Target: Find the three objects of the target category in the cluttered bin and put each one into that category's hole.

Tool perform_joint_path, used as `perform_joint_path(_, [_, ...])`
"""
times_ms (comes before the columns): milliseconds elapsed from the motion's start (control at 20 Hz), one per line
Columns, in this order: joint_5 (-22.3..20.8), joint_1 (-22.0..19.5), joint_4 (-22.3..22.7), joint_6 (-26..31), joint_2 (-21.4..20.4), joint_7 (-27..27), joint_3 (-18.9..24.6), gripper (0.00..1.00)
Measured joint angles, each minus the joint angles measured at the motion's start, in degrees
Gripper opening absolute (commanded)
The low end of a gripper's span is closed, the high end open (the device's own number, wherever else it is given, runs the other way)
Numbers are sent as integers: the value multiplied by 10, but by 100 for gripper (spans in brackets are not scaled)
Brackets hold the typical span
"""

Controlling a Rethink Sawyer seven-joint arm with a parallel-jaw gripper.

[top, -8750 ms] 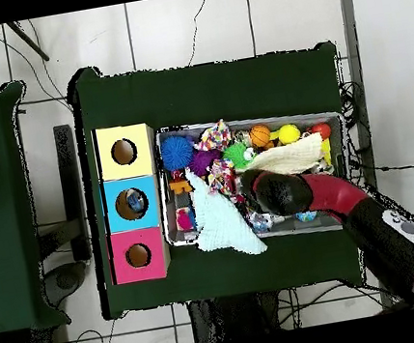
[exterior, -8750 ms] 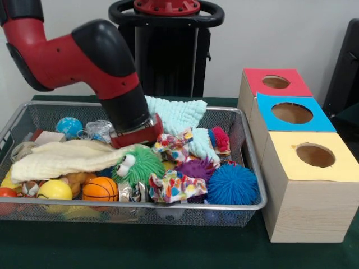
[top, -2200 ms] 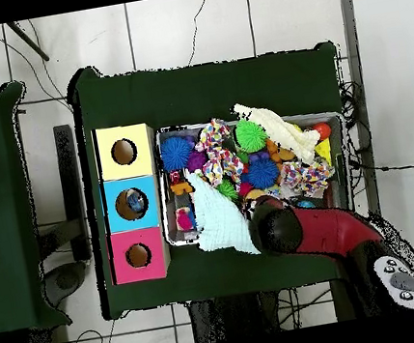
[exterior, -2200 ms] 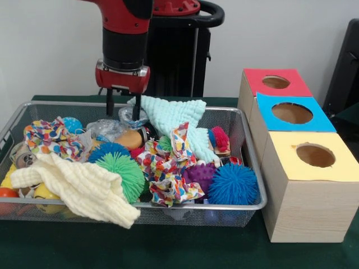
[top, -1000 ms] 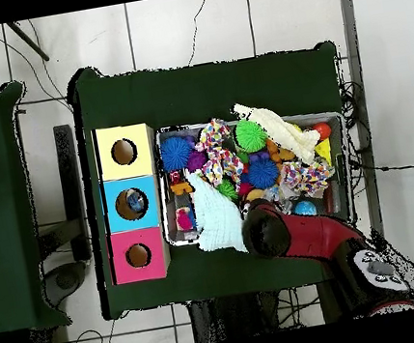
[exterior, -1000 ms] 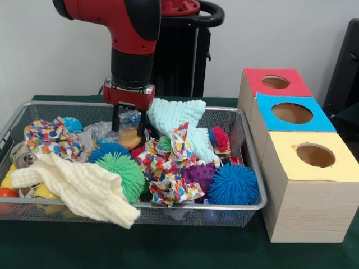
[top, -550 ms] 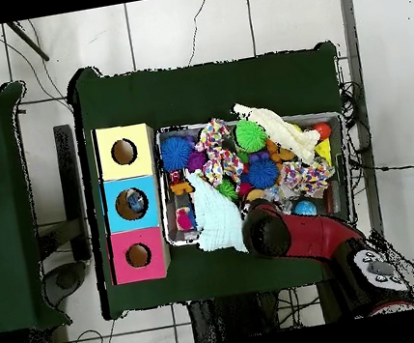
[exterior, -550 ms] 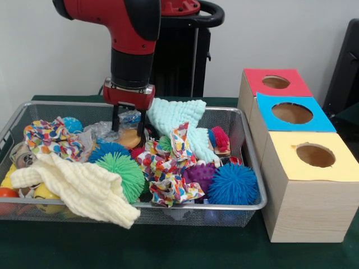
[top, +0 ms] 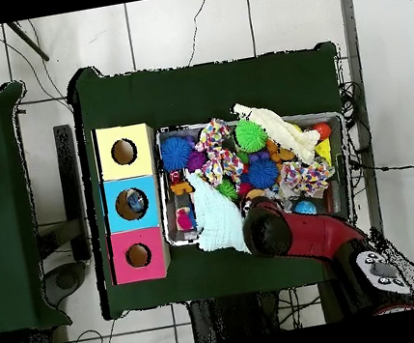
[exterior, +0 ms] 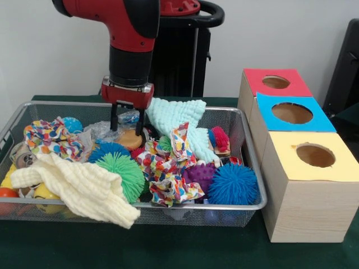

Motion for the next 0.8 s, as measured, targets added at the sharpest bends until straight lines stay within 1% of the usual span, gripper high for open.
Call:
perform_joint_path(350, [12,5,0,4,-17,0,-3,100])
perform_joint_path(600, [27,23,0,13,-29,0,-12,100])
perform_joint_path(800, [33,29,0,14,-30,0,-14,100])
